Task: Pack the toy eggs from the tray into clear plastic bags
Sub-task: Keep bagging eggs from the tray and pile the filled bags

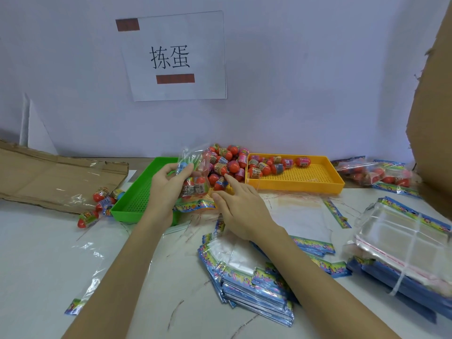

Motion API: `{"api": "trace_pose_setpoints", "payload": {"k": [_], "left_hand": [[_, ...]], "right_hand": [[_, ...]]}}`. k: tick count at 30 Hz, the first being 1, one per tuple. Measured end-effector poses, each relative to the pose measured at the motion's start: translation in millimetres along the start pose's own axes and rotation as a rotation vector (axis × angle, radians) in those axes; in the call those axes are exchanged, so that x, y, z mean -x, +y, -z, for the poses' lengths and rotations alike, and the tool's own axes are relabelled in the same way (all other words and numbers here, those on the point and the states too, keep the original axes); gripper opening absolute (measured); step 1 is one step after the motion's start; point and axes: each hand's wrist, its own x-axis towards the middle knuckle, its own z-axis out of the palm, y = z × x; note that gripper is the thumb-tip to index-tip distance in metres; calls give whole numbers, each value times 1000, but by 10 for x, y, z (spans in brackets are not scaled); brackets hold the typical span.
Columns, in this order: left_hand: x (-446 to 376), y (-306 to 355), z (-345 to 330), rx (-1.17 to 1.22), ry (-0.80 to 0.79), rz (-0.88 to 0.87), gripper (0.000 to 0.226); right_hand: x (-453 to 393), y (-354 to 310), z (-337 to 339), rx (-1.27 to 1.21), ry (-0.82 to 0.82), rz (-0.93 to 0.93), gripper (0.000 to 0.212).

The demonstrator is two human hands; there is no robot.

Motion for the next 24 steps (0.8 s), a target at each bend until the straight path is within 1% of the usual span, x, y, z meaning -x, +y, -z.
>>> {"api": "trace_pose_setpoints", "payload": {"k": [4,6,11,14,17,20,22,24], "left_hand": [[7,-9,-6,-17,-2,-4,28],[15,-6,1,-18,-18,-11,28],[23,-12,2,-40,-91,-38,27],[41,-9,-27,-76,-160,-57,27],[93,-14,-84,-132,-247,-83,27],[155,-25,-132,-157,-308,-126,25],[180,-36,-151,-189,-333,-154,26],[193,-47,-166,-203,-342,-166,26]], "right_hand": [[22,-1,-17,-13,53,-15,48],[33,1,-14,-71,106,-10,45],[0,11,124,-434,324,-62,34],[26,30,245,-628,504,-94,21],[52,45,367,-750,622,-141,25],[66,17,501,-794,689,-136,39],[81,-1,564,-761,700,-95,37],[102,-8,585,-719,666,-51,33]]}}
